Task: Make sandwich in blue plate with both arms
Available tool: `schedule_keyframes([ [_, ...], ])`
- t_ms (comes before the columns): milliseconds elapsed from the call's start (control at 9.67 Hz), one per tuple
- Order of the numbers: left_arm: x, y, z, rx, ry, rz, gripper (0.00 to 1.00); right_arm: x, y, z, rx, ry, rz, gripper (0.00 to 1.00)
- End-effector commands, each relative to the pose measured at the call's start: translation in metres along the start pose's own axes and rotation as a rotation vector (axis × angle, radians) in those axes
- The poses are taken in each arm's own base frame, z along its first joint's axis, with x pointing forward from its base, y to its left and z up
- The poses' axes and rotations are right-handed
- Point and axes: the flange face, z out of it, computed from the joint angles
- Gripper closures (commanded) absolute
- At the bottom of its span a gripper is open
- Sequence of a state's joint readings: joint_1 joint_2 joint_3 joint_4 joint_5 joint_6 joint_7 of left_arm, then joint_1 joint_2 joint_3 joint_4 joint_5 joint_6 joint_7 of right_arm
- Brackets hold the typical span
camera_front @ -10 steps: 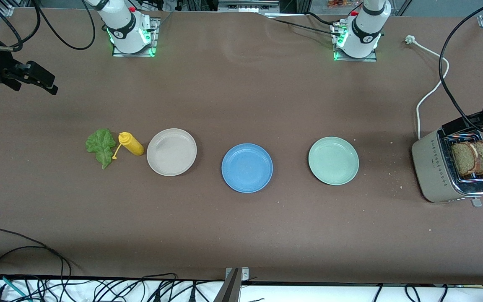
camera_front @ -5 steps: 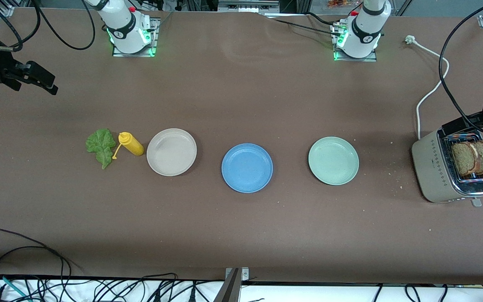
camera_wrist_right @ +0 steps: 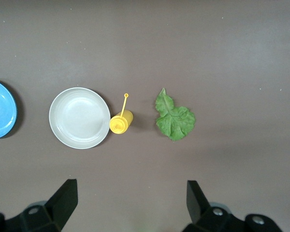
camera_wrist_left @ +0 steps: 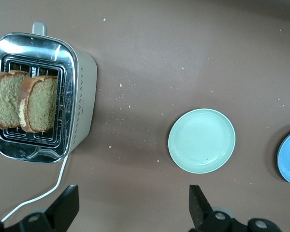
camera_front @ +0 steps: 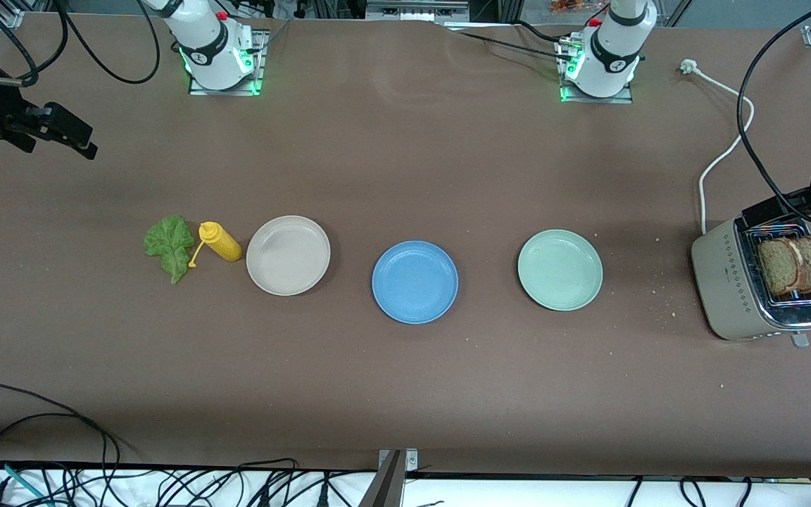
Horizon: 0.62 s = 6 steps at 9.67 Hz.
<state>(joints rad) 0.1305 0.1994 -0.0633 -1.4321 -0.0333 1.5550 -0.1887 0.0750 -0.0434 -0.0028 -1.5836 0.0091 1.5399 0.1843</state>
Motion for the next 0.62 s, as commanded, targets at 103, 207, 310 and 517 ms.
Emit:
schedule_keyframes([
  [103, -0.005, -0.0031, -0.0096, 0.013, 0.004, 0.012, 0.0, -0.0068, -0.0011, -0.0051, 0.013, -0.004, 0.005, 0.0],
  [207, -0.0052, -0.0022, -0.0095, 0.013, 0.004, 0.012, 0.0, -0.0068, -0.0011, -0.0051, 0.013, -0.004, 0.005, 0.0],
  [310, -0.0052, -0.0022, -0.0095, 0.013, 0.004, 0.021, 0.0, -0.0069, -0.0011, -0.005, 0.013, -0.005, 0.005, 0.0],
  [517, -0.0046, -0.0008, -0.0056, 0.017, -0.003, 0.026, 0.0, -0.0065, -0.0012, -0.0042, 0.013, -0.007, 0.005, 0.0],
])
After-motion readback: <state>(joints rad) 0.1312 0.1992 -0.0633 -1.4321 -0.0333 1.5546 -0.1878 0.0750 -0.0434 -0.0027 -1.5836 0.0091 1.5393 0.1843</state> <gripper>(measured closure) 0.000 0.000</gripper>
